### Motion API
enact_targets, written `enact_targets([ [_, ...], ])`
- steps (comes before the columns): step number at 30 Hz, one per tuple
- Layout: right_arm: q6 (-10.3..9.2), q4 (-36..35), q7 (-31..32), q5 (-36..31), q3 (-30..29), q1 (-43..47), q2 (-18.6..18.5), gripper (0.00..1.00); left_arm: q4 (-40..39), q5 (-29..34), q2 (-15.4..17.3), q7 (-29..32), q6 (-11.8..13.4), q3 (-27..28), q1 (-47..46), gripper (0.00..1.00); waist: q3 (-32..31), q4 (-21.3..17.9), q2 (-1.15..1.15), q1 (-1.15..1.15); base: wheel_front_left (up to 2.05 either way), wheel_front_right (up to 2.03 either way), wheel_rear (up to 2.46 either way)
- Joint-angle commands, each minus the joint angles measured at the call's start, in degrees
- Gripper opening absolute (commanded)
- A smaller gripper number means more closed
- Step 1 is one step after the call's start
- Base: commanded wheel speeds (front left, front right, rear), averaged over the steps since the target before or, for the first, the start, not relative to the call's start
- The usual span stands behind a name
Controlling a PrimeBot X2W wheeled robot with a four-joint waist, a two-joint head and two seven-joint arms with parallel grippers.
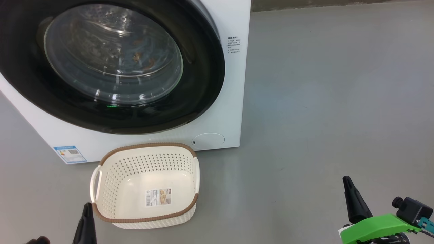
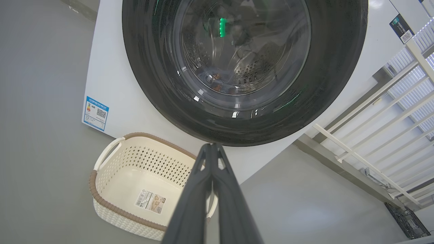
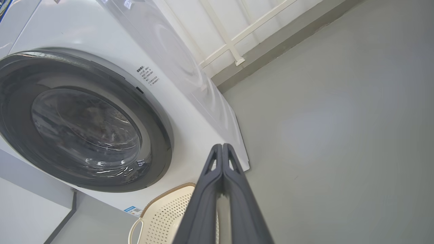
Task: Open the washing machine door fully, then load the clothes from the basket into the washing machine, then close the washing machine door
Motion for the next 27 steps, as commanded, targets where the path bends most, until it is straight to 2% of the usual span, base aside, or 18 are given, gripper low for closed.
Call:
enact_targets([
  [1,-0.05,-1.6,0.5,1.6,0.3,-1.8,-0.2,0.00,-1.0,-1.5,1.1,0.2,-0.1,0.9,-2.4,0.00,0.0,0.0,0.00,-0.01,0.00,0.00,0.00],
  [27,-0.09,-1.8,4.7,18.0,-0.5,-2.0,-0.2,0.00,-0.1,-17.3,1.4,4.2,-0.1,1.8,-4.1,0.00,-0.5,-0.4,0.00,-0.01,0.00,0.00,0.00],
])
